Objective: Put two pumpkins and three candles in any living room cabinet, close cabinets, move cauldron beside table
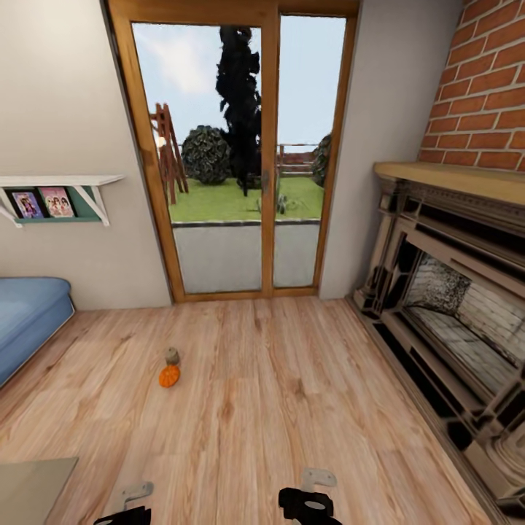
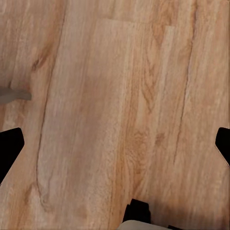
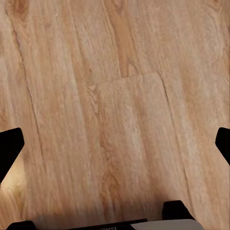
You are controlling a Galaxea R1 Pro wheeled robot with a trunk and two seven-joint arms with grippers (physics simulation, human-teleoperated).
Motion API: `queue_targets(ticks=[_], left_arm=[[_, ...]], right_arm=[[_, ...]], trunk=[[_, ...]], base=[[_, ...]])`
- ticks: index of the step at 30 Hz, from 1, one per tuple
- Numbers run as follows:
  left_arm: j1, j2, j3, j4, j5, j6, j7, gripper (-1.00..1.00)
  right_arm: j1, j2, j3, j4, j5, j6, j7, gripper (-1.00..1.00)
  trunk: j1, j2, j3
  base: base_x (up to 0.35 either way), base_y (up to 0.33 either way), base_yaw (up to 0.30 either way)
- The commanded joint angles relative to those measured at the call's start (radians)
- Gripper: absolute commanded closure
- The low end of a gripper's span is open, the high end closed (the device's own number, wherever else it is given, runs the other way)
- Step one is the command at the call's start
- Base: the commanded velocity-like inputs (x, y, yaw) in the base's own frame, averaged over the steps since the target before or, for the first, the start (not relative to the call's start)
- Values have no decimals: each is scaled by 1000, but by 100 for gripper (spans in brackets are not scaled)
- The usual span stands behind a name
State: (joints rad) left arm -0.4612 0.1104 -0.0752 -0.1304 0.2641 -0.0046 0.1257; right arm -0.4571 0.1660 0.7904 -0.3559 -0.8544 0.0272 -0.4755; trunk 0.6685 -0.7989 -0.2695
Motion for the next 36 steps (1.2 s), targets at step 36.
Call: queue_targets(ticks=[36], left_arm=[[1,-2,0,0,-2,-3,0,-100]], right_arm=[[0,-3,-3,6,-2,0,0,-100]], trunk=[[0,0,0]], base=[[239,-65,0]])
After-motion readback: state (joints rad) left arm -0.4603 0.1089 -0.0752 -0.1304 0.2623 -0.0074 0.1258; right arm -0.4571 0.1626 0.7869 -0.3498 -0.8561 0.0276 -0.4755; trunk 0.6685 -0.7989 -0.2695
